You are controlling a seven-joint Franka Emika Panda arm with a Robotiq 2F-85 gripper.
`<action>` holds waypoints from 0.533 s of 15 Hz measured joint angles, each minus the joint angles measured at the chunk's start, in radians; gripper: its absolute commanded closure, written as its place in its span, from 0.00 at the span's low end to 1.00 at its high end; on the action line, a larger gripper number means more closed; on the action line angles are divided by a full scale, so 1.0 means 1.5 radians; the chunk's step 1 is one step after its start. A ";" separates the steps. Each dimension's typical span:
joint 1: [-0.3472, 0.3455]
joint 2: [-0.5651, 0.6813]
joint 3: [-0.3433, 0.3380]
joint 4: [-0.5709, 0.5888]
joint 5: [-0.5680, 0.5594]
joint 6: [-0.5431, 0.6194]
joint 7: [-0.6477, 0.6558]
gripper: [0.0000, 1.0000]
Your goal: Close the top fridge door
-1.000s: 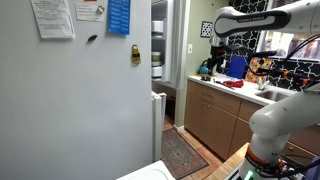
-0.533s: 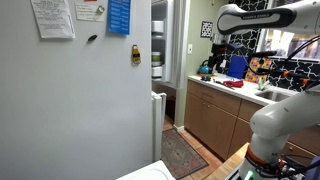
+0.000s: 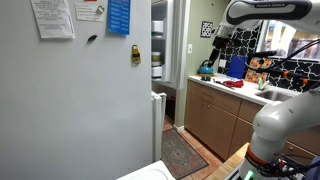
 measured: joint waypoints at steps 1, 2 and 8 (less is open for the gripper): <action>0.009 -0.006 -0.008 0.003 0.010 0.000 -0.023 0.00; 0.019 -0.012 -0.015 0.006 0.023 0.000 -0.046 0.00; 0.063 -0.037 -0.044 0.017 0.103 0.008 -0.185 0.00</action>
